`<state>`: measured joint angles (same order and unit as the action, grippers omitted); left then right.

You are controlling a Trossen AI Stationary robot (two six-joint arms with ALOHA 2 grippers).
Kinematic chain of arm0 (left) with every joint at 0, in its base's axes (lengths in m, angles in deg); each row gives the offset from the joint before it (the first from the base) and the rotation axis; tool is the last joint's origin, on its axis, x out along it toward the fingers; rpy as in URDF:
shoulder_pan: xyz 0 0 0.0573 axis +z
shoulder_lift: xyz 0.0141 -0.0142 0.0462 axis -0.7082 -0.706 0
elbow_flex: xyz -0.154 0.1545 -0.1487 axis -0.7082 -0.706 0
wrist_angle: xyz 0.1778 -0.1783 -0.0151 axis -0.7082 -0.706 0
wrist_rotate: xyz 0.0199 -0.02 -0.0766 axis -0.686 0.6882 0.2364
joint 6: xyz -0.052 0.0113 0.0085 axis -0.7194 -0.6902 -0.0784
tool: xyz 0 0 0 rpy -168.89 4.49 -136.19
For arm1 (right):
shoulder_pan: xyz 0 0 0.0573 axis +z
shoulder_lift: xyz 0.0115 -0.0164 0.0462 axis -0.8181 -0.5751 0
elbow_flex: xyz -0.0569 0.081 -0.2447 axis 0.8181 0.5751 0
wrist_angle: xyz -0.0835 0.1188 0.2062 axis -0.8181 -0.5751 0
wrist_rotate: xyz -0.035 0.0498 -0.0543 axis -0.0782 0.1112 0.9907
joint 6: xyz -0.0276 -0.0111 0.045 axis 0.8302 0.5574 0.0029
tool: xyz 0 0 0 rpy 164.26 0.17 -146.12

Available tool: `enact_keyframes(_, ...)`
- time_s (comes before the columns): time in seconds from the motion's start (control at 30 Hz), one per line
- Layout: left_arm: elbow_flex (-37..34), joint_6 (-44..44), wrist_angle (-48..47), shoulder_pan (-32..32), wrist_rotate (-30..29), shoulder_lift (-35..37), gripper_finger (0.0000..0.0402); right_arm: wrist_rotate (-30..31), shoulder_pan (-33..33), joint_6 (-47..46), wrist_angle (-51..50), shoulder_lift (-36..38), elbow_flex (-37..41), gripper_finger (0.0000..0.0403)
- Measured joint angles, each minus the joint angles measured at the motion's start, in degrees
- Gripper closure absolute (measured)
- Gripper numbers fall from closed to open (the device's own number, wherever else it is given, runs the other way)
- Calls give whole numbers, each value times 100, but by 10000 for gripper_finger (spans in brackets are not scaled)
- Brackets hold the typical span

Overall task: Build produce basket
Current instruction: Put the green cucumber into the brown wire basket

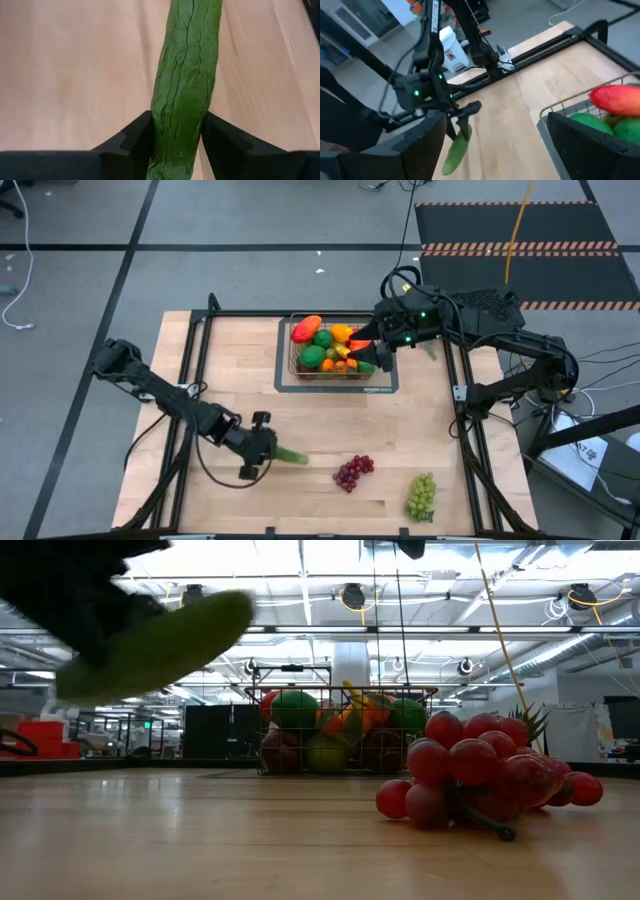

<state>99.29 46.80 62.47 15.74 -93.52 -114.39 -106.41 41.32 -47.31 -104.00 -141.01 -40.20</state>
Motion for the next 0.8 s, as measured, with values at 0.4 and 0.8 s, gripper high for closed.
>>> enact_keyframes(0.4, 1161, -574, 1, 951, -286, 0, 245, 129, 323, 857, 41, -53, 0, 64)
enact_keyframes(0.8, 2220, -779, 15, 1821, -284, 0, 245, -92, 481, 926, 63, -214, 4, 64)
